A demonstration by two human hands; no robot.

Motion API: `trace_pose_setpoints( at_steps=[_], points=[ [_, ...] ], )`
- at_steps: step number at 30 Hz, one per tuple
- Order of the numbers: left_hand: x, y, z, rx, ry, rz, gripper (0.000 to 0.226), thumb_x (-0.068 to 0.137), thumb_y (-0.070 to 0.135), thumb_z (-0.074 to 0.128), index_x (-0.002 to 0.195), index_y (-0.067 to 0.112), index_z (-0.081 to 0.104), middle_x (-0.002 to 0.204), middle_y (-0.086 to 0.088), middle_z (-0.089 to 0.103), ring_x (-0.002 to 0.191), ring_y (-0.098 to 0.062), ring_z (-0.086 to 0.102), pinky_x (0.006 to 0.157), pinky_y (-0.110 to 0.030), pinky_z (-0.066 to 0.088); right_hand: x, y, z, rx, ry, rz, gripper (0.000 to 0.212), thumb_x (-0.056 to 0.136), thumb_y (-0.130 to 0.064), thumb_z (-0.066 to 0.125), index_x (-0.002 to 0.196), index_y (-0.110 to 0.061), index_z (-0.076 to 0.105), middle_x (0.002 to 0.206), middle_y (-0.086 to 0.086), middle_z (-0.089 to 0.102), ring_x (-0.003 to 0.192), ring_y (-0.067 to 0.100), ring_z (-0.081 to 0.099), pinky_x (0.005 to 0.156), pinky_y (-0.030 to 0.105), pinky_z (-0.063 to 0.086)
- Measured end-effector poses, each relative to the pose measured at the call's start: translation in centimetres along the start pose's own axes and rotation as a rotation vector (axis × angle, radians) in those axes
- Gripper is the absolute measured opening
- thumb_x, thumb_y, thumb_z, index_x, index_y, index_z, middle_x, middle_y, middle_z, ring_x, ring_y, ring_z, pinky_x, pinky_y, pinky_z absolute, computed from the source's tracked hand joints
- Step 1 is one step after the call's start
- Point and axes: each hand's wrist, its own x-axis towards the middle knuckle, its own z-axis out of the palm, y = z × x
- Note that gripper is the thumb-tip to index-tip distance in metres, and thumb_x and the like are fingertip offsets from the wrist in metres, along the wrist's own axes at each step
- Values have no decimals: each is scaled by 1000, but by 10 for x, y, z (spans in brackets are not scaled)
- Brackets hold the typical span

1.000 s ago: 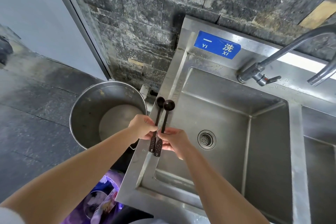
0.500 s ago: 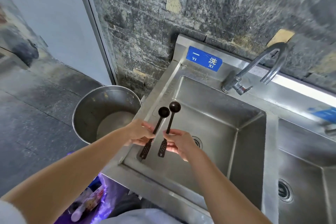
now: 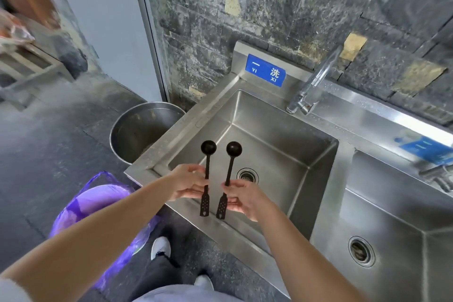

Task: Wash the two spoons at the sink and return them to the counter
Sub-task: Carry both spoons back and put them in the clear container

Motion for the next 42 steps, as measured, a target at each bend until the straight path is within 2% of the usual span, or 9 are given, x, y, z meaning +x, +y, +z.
trace_pose_setpoints(
  at_steps=[5, 10, 16, 20, 23, 26, 31, 38, 42],
  points=[
    [-34, -36, -2, -39, 33, 10, 34, 84, -3, 69, 112, 16, 63, 83, -11, 78, 77, -22, 77, 60, -30, 60, -10, 11, 16, -69, -71, -1, 35, 81, -10, 79, 114, -3, 68, 96, 16, 73, 78, 25, 69, 79, 39, 58],
    [-81, -71, -30, -147, 195, 58, 26, 86, -5, 65, 104, 14, 65, 71, -7, 74, 63, -17, 73, 56, -30, 58, -14, 23, 65, -169, -210, 19, 26, 79, -6, 80, 102, -5, 69, 86, 13, 72, 73, 26, 67, 80, 46, 57],
    [-174, -139, -77, -362, 398, 128, 32, 84, -7, 67, 112, 7, 65, 84, -15, 66, 70, -26, 69, 71, -39, 60, -30, 50, 161, -338, -431, 64, 12, 89, -3, 68, 94, -12, 64, 78, 7, 67, 59, 12, 64, 63, 29, 54],
    [-244, -202, -96, -469, 572, 128, 26, 82, 0, 73, 102, 14, 65, 77, -7, 72, 70, -19, 72, 61, -30, 59, -55, 86, 226, -507, -595, 70, 12, 91, -4, 64, 100, -11, 65, 84, 9, 61, 69, 18, 58, 70, 33, 50],
    [-294, -255, -101, -579, 680, 111, 28, 84, -1, 70, 106, 15, 62, 79, -9, 73, 71, -19, 72, 65, -33, 61, -82, 121, 268, -641, -684, 84, 10, 90, -8, 67, 97, -15, 67, 82, 6, 62, 70, 18, 59, 70, 32, 50],
    [-346, -308, -96, -691, 745, 115, 26, 85, -4, 68, 102, 15, 62, 92, -17, 70, 86, -27, 69, 83, -43, 60, -114, 161, 298, -760, -763, 109, 8, 89, -9, 70, 94, -15, 68, 80, 3, 67, 66, 15, 64, 62, 27, 54],
    [-417, -384, -75, -853, 843, 130, 28, 84, -7, 69, 98, 15, 60, 83, -12, 75, 77, -23, 75, 62, -32, 60, -164, 226, 327, -898, -880, 145, 8, 87, -12, 73, 93, -15, 70, 86, 4, 66, 68, 17, 65, 61, 27, 56],
    [-481, -468, -28, -970, 928, 173, 24, 84, -6, 69, 90, 15, 59, 73, -6, 72, 73, -22, 74, 63, -33, 60, -222, 298, 353, -1029, -969, 154, 13, 83, -14, 78, 95, -15, 75, 79, 0, 71, 65, 15, 68, 60, 28, 56],
    [-514, -511, 1, -1056, 995, 188, 24, 83, -5, 70, 95, 13, 61, 74, -6, 71, 70, -21, 71, 74, -39, 61, -260, 335, 367, -1126, -1026, 161, 15, 83, -13, 77, 98, -13, 75, 77, -2, 70, 62, 12, 67, 60, 28, 55]
  ],
)
